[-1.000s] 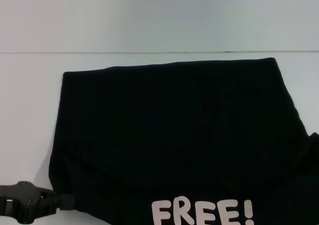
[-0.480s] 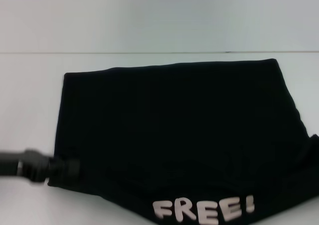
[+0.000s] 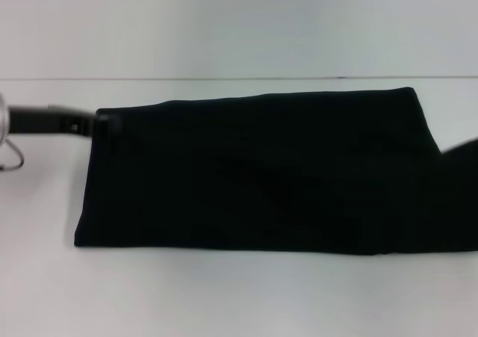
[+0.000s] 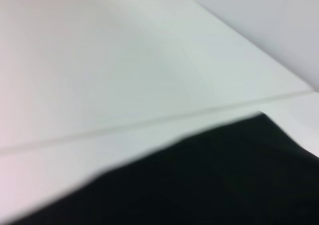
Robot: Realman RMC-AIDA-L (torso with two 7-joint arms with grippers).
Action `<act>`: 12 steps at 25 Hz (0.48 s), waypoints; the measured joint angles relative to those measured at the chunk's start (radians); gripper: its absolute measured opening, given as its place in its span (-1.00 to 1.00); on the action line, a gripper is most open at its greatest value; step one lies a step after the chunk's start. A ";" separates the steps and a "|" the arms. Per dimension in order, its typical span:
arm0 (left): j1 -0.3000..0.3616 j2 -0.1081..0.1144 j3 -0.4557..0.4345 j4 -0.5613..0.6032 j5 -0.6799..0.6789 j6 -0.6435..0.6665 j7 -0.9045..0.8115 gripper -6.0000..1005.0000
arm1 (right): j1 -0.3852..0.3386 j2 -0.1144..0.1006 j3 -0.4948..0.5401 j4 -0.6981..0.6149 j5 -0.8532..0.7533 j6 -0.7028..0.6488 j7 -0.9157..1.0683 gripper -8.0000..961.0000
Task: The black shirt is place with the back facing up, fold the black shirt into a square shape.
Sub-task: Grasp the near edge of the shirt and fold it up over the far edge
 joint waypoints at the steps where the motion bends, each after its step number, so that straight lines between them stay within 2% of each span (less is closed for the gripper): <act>1: -0.013 0.000 0.000 -0.014 0.002 -0.042 0.001 -0.98 | 0.032 -0.003 -0.010 0.034 -0.003 0.075 0.014 -0.94; 3: -0.043 0.000 0.020 -0.055 0.005 -0.164 0.004 -0.98 | 0.051 -0.004 -0.019 0.058 -0.004 0.123 0.019 -0.94; 5: -0.061 -0.006 0.082 -0.093 0.004 -0.300 0.002 -0.98 | 0.081 -0.005 -0.034 0.096 -0.005 0.199 0.023 -0.94; 6: -0.062 -0.007 0.090 -0.096 0.004 -0.311 0.001 -0.98 | 0.096 -0.003 -0.041 0.113 -0.005 0.237 0.023 -0.94; 10: -0.072 -0.037 0.171 -0.120 0.001 -0.479 -0.001 -0.98 | 0.171 0.013 -0.090 0.190 -0.005 0.415 0.023 -0.94; 11: -0.073 -0.052 0.197 -0.123 0.003 -0.535 -0.001 -0.98 | 0.205 0.026 -0.112 0.224 -0.004 0.503 0.023 -0.94; 12: -0.073 -0.052 0.197 -0.123 0.003 -0.535 -0.001 -0.98 | 0.205 0.026 -0.112 0.224 -0.004 0.503 0.023 -0.94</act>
